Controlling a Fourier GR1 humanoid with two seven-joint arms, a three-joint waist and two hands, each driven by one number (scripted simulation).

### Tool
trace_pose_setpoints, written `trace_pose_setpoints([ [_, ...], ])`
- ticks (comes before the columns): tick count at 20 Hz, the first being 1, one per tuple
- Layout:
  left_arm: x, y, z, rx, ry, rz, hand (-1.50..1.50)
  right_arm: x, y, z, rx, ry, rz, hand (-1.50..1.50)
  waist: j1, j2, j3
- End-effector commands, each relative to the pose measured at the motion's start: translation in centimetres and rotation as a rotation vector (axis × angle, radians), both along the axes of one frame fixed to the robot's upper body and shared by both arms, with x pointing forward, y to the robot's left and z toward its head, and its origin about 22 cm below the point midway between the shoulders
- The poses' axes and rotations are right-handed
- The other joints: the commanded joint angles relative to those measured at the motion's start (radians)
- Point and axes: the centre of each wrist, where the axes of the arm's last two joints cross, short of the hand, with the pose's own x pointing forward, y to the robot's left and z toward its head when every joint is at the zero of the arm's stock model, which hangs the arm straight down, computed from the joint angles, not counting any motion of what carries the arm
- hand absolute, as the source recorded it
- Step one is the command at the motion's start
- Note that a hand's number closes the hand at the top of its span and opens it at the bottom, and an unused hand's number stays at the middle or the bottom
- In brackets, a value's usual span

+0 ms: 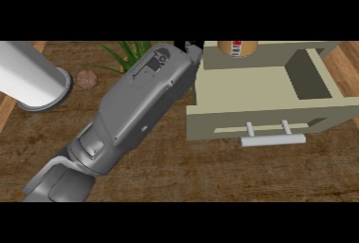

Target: Pick up the can, place it into the drawer and close the drawer

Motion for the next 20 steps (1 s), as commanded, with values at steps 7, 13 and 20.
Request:
trace_pose_setpoints([
  [7, 0.5, -0.6, -2.2, 0.032, 0.016, 0.034, 1.50, 1.1, 1.2, 0.7, 0.023, -0.005, 0.044, -1.50, -0.028, 0.008, 0.000],
  [13, 0.9, -0.2, -4.0, 0.113, 0.021, 0.061, 1.50, 1.3, 0.8, 0.6, -0.005, -0.019, 0.024, -1.50, -0.015, 0.007, 0.000],
  [20, 0.4, -1.5, -3.0, 0.137, 0.079, 0.117, -1.50, 2.2, 0.9, 0.8, 0.001, -0.017, 0.013, -1.50, -0.021, 0.007, 0.001],
])
